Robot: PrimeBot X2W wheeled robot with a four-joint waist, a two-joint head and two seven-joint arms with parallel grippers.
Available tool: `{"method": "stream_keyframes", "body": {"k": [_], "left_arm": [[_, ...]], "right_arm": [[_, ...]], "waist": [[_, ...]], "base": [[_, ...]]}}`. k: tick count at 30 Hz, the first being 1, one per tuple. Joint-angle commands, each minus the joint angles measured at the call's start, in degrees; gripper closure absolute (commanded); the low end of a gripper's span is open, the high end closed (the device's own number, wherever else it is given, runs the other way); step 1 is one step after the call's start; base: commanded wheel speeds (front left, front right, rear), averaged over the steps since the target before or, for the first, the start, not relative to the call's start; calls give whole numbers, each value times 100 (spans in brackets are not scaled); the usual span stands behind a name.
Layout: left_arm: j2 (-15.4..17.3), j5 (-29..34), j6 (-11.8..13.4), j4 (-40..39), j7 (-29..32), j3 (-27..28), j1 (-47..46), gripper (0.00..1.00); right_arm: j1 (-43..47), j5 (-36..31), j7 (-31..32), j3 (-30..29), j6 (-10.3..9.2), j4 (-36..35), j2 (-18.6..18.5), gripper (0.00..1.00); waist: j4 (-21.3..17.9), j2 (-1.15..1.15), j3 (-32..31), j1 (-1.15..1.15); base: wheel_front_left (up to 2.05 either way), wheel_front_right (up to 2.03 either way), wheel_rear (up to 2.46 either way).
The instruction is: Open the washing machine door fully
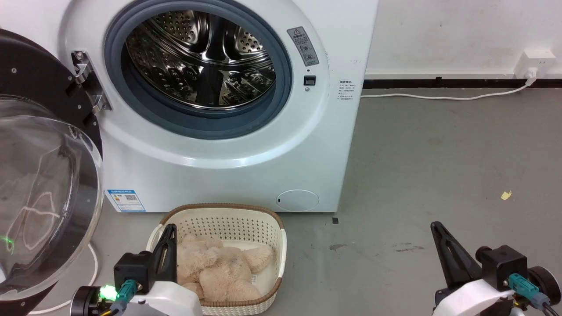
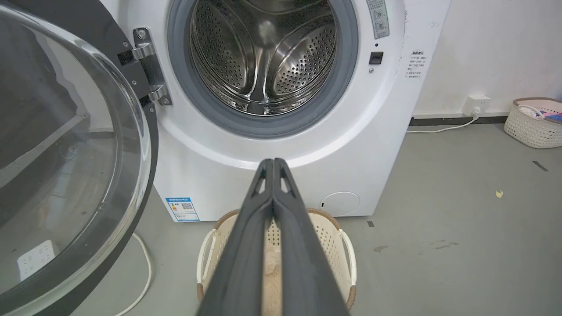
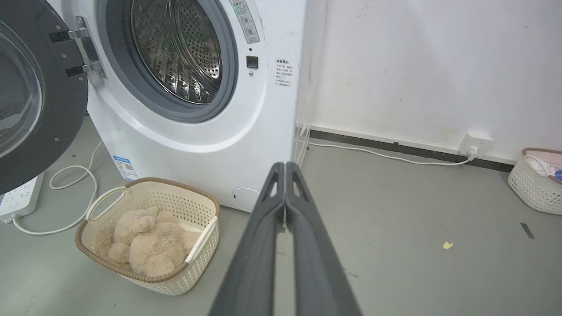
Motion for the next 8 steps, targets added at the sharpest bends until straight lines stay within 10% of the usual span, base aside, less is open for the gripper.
{"method": "stream_keyframes", "body": {"k": [1, 8], "left_arm": [[-1, 57, -21, -27, 35, 35, -83, 100], [-13, 131, -31, -49, 140, 65, -120, 100]], "right_arm": [[-104, -49, 31, 23, 3, 20, 25, 100], [-153, -79, 137, 60, 3, 32, 27, 100]], "waist": [[-3, 0, 1, 0], [-18, 0, 7, 0]], "base": [[0, 0, 0], [0, 0, 0]]}}
